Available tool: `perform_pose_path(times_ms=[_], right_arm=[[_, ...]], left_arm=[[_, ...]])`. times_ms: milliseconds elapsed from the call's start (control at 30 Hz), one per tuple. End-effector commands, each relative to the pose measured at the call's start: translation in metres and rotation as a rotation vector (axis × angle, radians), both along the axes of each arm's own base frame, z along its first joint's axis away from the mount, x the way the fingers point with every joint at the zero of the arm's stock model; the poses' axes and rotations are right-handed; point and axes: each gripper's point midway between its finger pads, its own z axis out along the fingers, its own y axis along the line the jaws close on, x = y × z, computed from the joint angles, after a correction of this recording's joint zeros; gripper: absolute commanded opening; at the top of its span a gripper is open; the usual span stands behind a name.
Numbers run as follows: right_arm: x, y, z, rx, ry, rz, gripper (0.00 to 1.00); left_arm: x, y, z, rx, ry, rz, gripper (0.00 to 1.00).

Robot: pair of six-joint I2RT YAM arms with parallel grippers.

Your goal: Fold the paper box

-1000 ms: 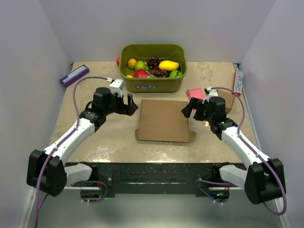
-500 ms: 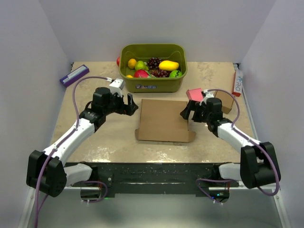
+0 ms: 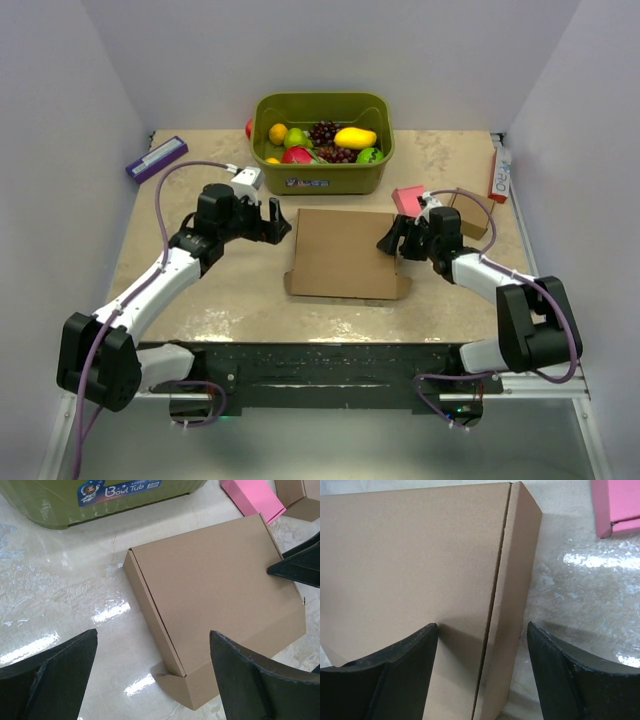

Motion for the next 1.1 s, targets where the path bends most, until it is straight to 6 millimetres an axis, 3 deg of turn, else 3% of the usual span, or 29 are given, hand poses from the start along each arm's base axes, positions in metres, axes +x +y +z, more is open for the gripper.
perform_pose_path(times_ms=[0,233,700,833,1067], right_arm=[[0.002,0.004,-0.001,0.018,-0.015,0.025,0.72],[-0.003,0.003,-0.019,0.012,0.035,0.022,0.55],[-0.007,0.011,-0.021,0.080,0.077,0.030,0.12],[-0.008,0.005,-0.025,0.108,0.097,0.013,0.03],[-0.011,-0.008,-0.026,0.219,0.111,-0.005,0.00]], left_arm=[[0.005,0.001,0.006,0.014,-0.036,-0.005,0.97],[0.005,0.001,0.003,0.019,-0.028,-0.001,0.97],[0.005,-0.001,0.003,0.008,-0.024,-0.013,0.97],[0.004,-0.002,0.006,0.002,-0.031,-0.016,0.97],[0.002,-0.006,0.009,-0.019,-0.037,-0.037,0.97]])
